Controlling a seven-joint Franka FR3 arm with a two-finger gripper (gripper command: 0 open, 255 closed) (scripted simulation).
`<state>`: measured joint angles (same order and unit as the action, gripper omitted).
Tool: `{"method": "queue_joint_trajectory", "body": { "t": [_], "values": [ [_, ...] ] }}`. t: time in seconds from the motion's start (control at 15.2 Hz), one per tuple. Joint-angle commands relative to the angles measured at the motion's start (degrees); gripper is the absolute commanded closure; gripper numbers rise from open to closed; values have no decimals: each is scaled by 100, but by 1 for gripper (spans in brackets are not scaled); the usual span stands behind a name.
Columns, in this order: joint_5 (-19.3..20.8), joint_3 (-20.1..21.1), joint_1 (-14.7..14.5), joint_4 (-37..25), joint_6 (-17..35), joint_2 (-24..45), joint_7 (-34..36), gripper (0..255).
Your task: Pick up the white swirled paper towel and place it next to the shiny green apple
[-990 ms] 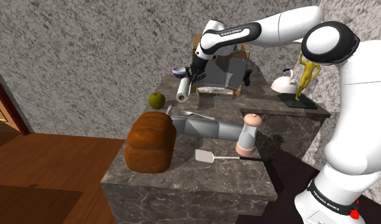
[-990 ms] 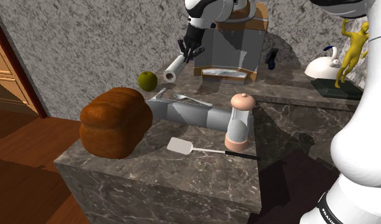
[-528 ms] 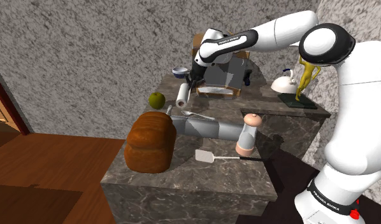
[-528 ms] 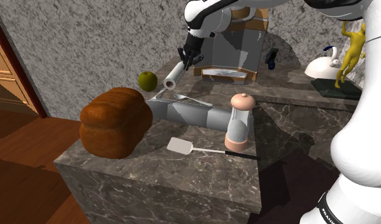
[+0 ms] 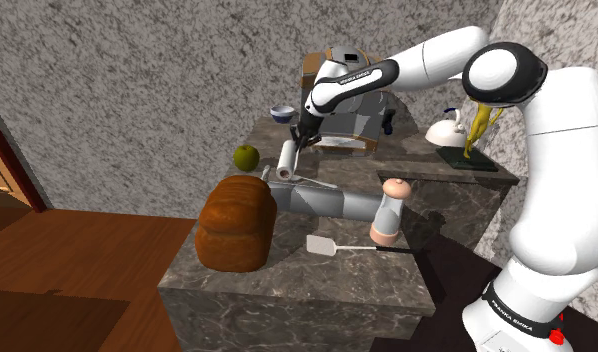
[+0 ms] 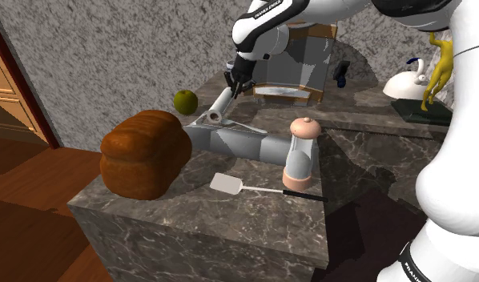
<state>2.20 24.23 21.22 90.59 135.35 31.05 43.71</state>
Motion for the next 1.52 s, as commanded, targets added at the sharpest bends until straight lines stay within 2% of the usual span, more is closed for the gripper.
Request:
{"method": "queue_joint_trajectory", "body": {
  "t": [0.0,0.53,0.59,0.92,1.19,1.45],
  "values": [
    [16,-14,-3,84,138,55,-8,255],
    [22,-21,-8,102,178,78,-9,255],
    [21,-21,-6,93,169,78,-12,0],
    [22,-21,-8,102,178,78,-9,0],
    [-183,101,210,196,-250,-451,-128,0],
    [-184,100,209,197,-250,-451,-128,0]
  ]
}}
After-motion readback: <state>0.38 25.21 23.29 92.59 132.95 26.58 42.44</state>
